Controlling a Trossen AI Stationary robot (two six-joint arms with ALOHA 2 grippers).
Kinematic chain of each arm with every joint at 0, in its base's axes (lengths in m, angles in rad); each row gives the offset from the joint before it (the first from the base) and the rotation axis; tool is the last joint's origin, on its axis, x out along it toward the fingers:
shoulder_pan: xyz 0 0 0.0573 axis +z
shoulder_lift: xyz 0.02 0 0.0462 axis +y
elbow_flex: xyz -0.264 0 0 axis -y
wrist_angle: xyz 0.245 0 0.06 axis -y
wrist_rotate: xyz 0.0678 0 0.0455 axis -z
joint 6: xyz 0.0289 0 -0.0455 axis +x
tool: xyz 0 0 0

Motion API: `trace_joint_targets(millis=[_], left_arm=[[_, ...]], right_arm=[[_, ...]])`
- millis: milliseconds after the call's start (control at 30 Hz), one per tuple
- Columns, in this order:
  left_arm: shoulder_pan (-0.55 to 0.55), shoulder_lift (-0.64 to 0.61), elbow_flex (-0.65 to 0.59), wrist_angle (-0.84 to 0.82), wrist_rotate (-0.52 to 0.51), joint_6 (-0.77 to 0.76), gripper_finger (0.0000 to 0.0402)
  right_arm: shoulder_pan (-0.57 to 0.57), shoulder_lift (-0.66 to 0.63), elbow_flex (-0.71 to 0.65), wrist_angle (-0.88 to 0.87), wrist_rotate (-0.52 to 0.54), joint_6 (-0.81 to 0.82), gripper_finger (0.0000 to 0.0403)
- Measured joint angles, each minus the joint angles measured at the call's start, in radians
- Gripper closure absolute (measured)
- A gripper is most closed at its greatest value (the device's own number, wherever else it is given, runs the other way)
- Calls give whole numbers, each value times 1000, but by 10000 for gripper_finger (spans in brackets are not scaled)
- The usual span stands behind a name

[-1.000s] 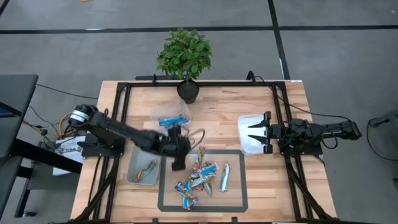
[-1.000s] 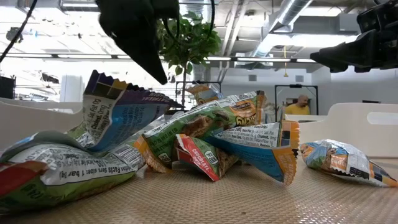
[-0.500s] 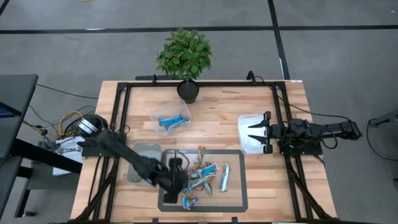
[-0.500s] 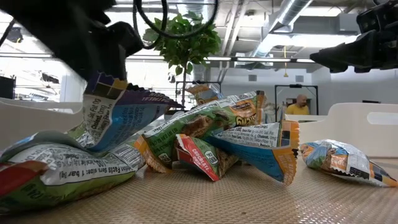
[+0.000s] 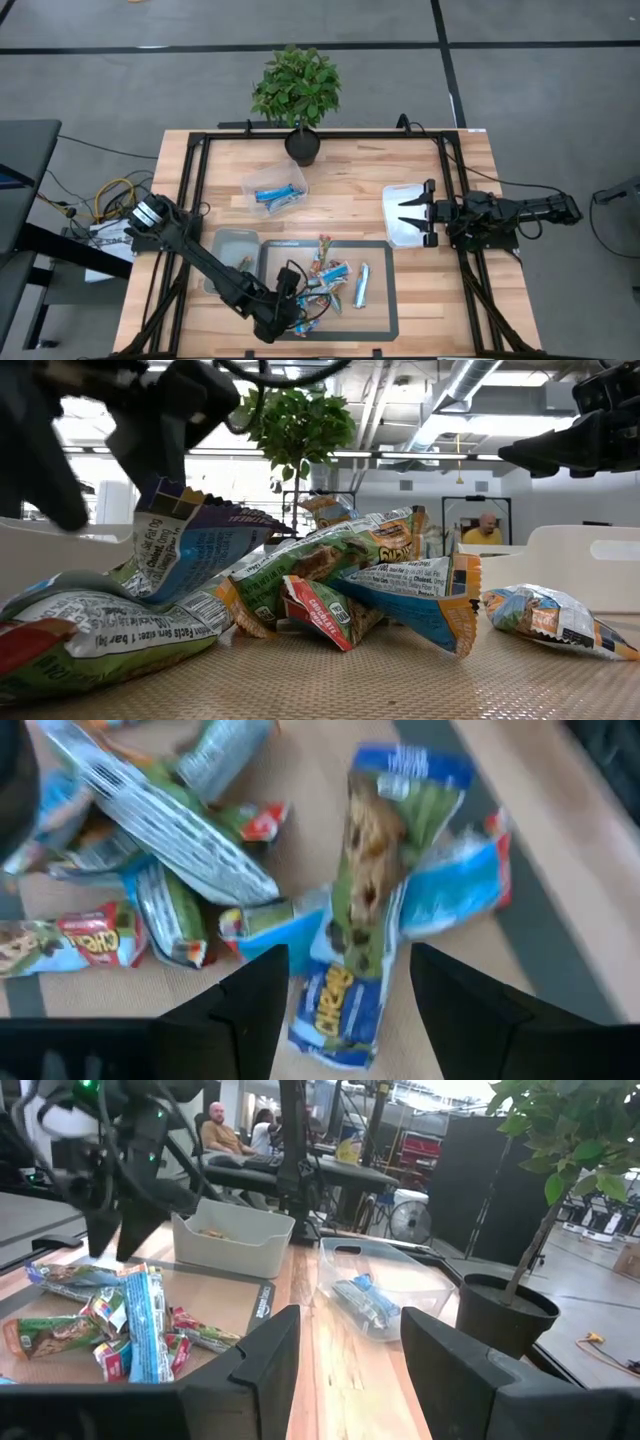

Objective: Pick and place Granola Bars by type
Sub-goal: Put the blue granola bar into the transparent bin

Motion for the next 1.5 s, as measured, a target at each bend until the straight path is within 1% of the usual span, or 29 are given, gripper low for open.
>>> trace_joint_targets(millis=[133,233,333,600,867,967,1200,1300,1400,1500], left_arm=[[0,43,0,78,16,47,198],[-1,47,-1,75,9,63,198],[2,52,-1,70,-5,54,198],[3,80,-1,90,38,34,198],[3,95,0,114,23,0,204],[3,95,0,118,24,-2,228],[6,95,-1,135,52,-7,318],[6,95,-1,135,56,-7,350],[6,92,-1,134,55,-7,370],[9,77,-1,128,47,-8,378]], right_arm=[[0,0,0,0,0,0,232],[0,0,0,0,0,0,232],[0,0,0,1,0,0,232],[0,0,0,0,0,0,232],[0,1,0,1,0,0,232],[0,0,0,1,0,0,232],[0,1,0,1,0,0,232],[0,1,0,1,0,0,232],[0,1,0,1,0,0,232],[0,1,0,1,0,0,232]])
